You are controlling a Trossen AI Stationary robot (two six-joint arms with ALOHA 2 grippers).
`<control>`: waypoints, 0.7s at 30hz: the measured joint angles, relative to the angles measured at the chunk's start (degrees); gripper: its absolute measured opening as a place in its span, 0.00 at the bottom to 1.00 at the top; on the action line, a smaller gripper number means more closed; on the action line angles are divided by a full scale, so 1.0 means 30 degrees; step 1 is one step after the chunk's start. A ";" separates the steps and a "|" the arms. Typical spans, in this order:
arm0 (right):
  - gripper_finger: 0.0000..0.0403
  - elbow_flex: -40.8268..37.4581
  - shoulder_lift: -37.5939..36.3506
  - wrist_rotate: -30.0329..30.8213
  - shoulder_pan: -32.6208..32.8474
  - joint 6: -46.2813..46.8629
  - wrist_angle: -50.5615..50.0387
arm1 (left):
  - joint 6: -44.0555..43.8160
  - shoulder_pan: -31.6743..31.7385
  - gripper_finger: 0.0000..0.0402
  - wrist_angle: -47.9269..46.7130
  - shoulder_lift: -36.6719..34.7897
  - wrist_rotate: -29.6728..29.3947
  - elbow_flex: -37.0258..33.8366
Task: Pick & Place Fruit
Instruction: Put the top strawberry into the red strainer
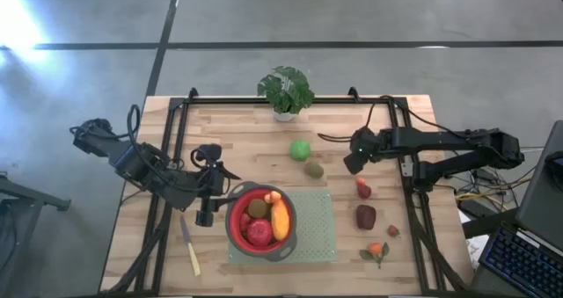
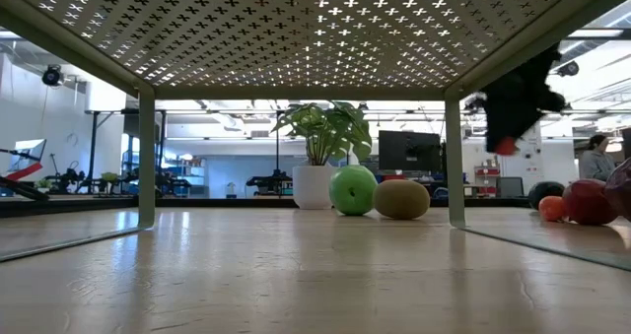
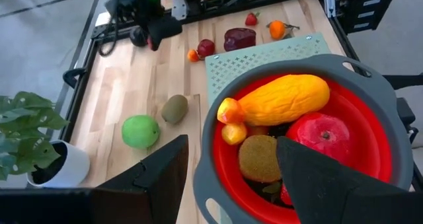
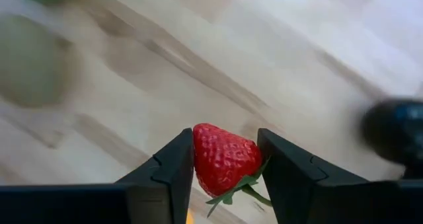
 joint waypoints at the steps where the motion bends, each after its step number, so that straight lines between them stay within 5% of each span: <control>1: 0.35 0.0271 0.0000 0.0002 0.0123 -0.0222 0.0088 | -0.0077 0.0003 0.58 -0.0007 0.0069 0.0000 -0.0007; 12: 0.37 0.2313 -0.0029 0.0002 0.2861 -0.2193 0.1963 | 0.2369 -0.0001 0.58 0.0022 0.0772 -0.0054 -0.0942; 21: 0.36 0.3619 -0.0029 0.0421 0.5210 -0.3285 0.3221 | 0.4996 -0.0396 0.58 0.0827 0.1341 -0.4285 -0.0961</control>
